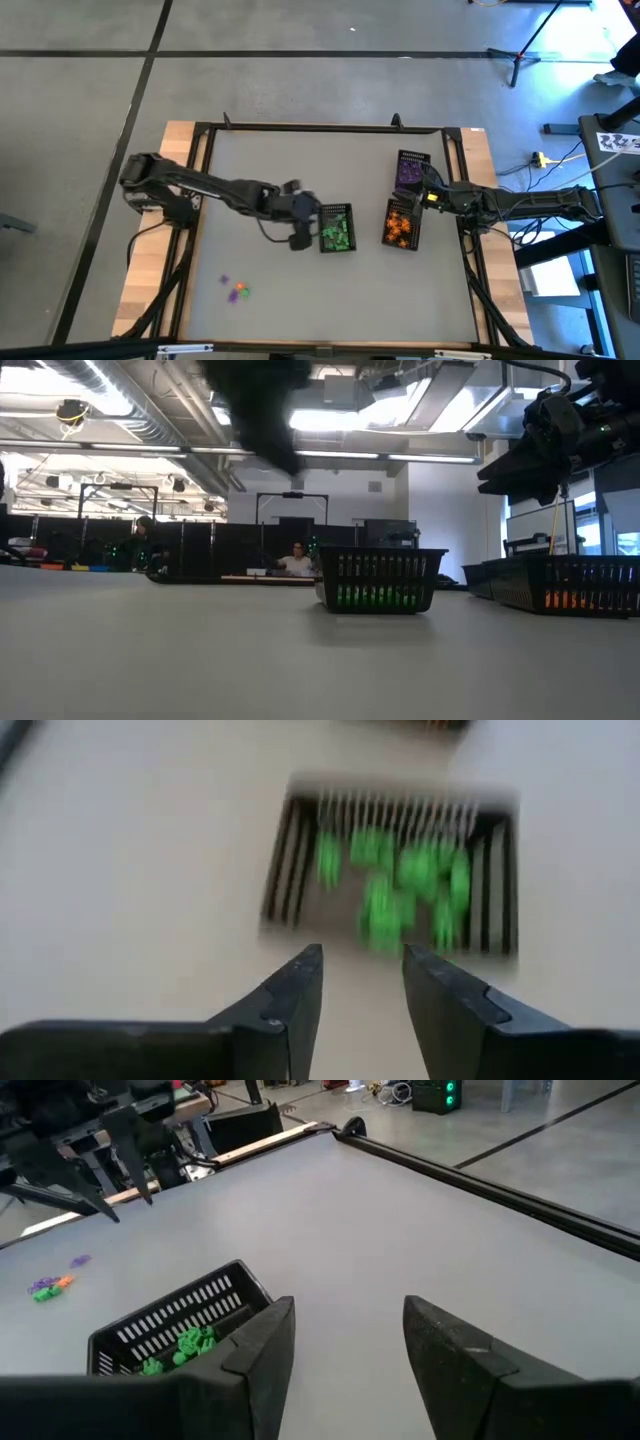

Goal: Sort Halloween decoration
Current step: Put the green skeleton toy into the bottom left bin

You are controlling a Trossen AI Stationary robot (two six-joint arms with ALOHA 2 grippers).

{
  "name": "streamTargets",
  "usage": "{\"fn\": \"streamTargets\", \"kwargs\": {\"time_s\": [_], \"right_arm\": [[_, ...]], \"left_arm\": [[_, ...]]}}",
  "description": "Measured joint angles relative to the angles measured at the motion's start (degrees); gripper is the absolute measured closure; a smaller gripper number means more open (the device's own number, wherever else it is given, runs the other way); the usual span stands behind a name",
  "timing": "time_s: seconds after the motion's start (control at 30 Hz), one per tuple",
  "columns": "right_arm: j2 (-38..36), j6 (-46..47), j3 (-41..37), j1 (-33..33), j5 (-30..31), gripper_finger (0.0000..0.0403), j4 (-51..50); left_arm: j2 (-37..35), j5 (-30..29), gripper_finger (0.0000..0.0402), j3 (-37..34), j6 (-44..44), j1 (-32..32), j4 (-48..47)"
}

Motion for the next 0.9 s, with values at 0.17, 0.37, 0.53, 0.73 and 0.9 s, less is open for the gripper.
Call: {"fn": "streamTargets", "kwargs": {"time_s": [0.17,0.37,0.53,0.73,0.9], "right_arm": [[0.0,0.0,0.0,0.0,0.0,0.0217,0.3],[0.0,0.0,0.0,0.0,0.0,0.0217,1.7],[0.0,0.0,0.0,0.0,0.0,0.0217,2.0],[1.1,0.0,0.0,0.0,0.0,0.0217,3.0],[2.1,0.0,0.0,0.0,-0.1,0.0217,3.1]], "left_arm": [[-4.4,-0.7,0.0269,-0.6,-17.3,-7.3,-19.2],[-4.9,-3.2,0.0269,-5.1,-35.1,-20.5,-24.0],[-4.8,-2.8,0.0269,-10.1,-51.9,-29.3,-20.9],[-4.8,-2.7,0.0269,-15.5,-65.7,-35.9,-10.3],[-4.8,-0.9,0.0269,-18.9,-76.0,-39.0,-6.1]]}}
